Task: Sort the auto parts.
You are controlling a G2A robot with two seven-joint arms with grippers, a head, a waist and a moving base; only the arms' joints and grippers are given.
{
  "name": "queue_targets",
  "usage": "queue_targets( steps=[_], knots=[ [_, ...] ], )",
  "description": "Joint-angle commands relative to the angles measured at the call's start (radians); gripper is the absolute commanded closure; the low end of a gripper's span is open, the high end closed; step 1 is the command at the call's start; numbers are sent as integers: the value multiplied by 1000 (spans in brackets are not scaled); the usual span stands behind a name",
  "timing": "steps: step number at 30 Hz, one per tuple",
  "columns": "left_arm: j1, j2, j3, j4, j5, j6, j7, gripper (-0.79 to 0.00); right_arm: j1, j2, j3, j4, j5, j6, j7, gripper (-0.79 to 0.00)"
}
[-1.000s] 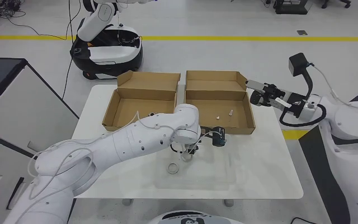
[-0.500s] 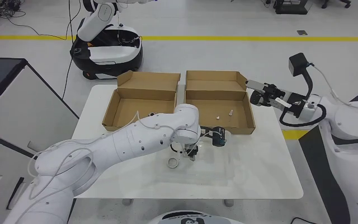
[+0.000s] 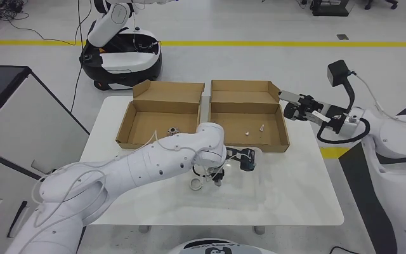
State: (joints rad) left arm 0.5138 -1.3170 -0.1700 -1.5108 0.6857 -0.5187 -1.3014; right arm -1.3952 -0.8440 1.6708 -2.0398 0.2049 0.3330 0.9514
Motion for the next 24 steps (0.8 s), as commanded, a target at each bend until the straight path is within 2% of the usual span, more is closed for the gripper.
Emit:
queue_targets(
  steps=[1, 2, 9, 17, 24],
  knots=[
    [2, 4, 0, 2, 0, 3, -3, -428, 0, 0, 0, 0, 0, 0, 0, -785],
    [3, 7, 0, 6, -2, 7, -7, -391, 0, 0, 0, 0, 0, 0, 0, -785],
    [5, 23, 0, 3, -12, 25, -25, -339, 0, 0, 0, 0, 0, 0, 0, -785],
    [-1, 30, 0, -20, -19, 67, -67, -345, 0, 0, 0, 0, 0, 0, 0, -785],
    [2, 15, 0, 9, -4, 73, -73, -360, 0, 0, 0, 0, 0, 0, 0, -785]
  ],
)
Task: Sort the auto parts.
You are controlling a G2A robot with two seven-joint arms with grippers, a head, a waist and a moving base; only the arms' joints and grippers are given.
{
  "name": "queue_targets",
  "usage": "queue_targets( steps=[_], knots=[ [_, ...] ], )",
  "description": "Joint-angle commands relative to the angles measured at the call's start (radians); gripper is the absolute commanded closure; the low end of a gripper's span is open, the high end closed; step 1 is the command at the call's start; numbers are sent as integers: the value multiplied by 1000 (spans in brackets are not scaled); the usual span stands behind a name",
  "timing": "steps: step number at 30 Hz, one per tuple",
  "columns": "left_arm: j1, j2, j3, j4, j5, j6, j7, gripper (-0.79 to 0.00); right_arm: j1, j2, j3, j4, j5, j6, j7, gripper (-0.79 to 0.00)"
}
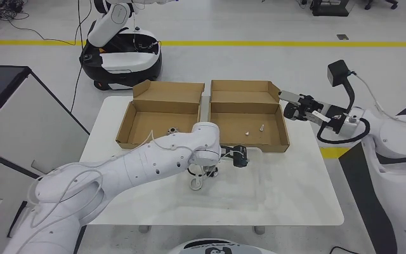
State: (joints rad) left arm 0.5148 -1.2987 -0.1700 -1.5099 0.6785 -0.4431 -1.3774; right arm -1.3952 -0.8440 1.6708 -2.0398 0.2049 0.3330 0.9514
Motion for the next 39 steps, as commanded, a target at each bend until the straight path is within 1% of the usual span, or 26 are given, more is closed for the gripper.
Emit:
queue_targets(
  steps=[1, 14, 23, 30, 35, 39],
  knots=[
    [3, -7, 0, 16, 11, -1, 1, -357, 0, 0, 0, 0, 0, 0, 0, -785],
    [26, -56, 0, 99, 59, -8, 8, -323, 0, 0, 0, 0, 0, 0, 0, -785],
    [42, -78, 0, 136, 76, -15, 15, -305, 0, 0, 0, 0, 0, 0, 0, -785],
    [54, -82, 0, 126, 85, -12, 12, -289, 0, 0, 0, 0, 0, 0, 0, -785],
    [60, -77, 0, 111, 78, -11, 10, -299, 0, 0, 0, 0, 0, 0, 0, -785],
    [49, -69, 0, 96, 64, -5, 5, -296, 0, 0, 0, 0, 0, 0, 0, -785]
  ],
)
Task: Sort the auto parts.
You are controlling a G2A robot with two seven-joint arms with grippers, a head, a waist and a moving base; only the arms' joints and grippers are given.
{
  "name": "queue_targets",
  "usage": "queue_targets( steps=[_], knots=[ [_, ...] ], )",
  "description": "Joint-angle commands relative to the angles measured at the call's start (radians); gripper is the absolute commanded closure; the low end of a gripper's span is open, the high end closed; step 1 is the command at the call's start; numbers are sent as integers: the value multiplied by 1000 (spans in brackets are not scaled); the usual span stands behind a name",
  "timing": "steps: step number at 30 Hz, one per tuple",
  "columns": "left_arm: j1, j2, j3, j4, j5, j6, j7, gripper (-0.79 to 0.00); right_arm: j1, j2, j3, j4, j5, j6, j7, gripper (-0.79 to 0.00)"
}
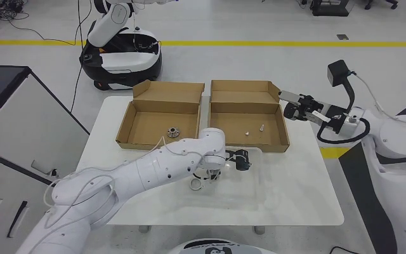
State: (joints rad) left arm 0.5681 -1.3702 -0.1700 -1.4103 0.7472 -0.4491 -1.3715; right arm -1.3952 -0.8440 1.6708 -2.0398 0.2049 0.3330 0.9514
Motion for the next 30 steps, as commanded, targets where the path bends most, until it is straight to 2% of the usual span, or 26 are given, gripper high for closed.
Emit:
queue_targets(
  steps=[1, 7, 24, 29, 30],
  knots=[
    [-7, 4, 0, -6, -9, 2, -2, -292, 0, 0, 0, 0, 0, 0, 0, -785],
    [-12, 8, 0, -3, -14, 7, -7, -274, 0, 0, 0, 0, 0, 0, 0, -785],
    [0, -12, 0, 55, 7, -8, 8, -240, 0, 0, 0, 0, 0, 0, 0, -785],
    [8, -20, 0, 73, 14, -12, 12, -185, 0, 0, 0, 0, 0, 0, 0, -785],
    [9, -21, 0, 77, 16, -12, 12, -120, 0, 0, 0, 0, 0, 0, 0, -785]
  ],
)
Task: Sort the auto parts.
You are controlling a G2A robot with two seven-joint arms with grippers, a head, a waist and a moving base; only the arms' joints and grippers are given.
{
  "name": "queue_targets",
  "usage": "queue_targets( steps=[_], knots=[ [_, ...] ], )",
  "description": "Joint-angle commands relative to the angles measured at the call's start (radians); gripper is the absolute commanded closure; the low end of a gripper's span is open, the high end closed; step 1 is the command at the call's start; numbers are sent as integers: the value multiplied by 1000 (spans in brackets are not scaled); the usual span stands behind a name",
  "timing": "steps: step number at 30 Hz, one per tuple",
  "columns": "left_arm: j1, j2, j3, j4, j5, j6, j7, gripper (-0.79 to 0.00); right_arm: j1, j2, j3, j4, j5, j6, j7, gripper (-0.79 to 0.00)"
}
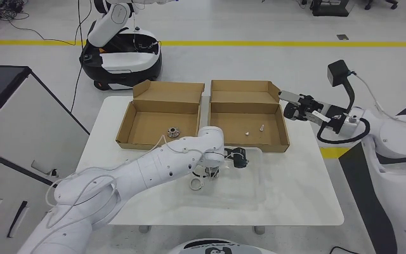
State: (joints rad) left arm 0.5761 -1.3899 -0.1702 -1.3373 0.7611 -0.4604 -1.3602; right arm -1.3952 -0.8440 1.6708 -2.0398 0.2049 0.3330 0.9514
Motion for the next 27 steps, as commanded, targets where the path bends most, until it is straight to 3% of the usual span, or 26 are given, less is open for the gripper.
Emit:
queue_targets(
  steps=[1, 8, 13, 19, 27],
  knots=[
    [2, -3, 0, 7, 3, -1, 1, 0, 0, 0, 0, 0, 0, 0, 0, -785],
    [-9, -1, 0, -12, -23, 6, -6, 0, 0, 0, 0, 0, 0, 0, 0, -785],
    [-38, 28, 0, -88, -85, 35, -35, 0, 0, 0, 0, 0, 0, 0, 0, -785],
    [-82, 92, 0, -197, -172, 49, -49, 0, 0, 0, 0, 0, 0, 0, 0, -785],
    [-117, 212, -85, -366, -249, 50, -50, 0, 0, 0, 0, 0, 0, 0, 0, -785]
  ],
)
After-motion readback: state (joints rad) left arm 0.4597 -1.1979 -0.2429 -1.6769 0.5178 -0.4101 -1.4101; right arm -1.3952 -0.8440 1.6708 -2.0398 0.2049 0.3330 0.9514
